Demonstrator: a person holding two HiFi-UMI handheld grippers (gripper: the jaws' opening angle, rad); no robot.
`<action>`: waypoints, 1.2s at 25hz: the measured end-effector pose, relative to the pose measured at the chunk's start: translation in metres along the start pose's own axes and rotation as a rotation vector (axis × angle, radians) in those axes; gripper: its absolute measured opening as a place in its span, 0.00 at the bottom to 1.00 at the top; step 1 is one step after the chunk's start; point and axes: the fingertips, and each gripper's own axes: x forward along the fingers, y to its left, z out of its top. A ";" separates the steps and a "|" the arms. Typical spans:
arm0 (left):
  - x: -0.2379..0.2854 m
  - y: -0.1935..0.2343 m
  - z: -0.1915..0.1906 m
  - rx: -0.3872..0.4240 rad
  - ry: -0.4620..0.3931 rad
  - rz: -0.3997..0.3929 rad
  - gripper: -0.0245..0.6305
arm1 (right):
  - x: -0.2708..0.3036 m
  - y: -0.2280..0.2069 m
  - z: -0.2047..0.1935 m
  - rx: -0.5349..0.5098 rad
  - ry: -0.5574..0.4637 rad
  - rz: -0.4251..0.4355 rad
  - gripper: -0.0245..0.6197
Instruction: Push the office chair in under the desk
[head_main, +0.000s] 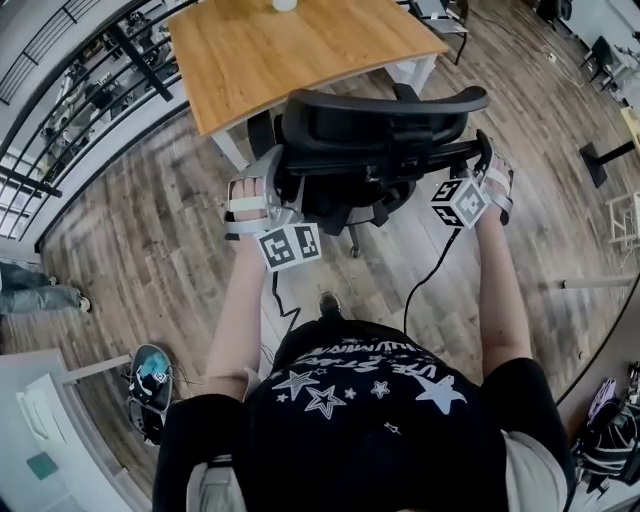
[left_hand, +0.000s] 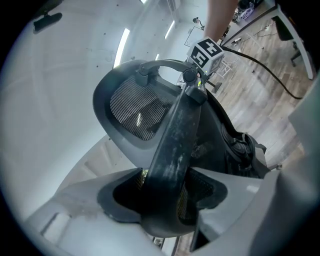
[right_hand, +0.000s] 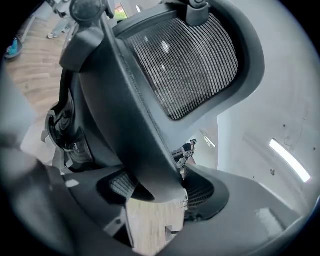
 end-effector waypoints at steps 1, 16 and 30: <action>0.007 0.003 -0.003 0.000 0.000 -0.001 0.46 | 0.006 0.000 0.004 -0.001 0.001 0.001 0.48; 0.091 0.035 -0.033 -0.030 0.042 0.004 0.46 | 0.091 -0.006 0.053 -0.057 -0.019 0.002 0.47; 0.170 0.049 -0.045 -0.059 0.195 0.071 0.46 | 0.207 -0.015 0.100 -0.078 -0.189 0.055 0.48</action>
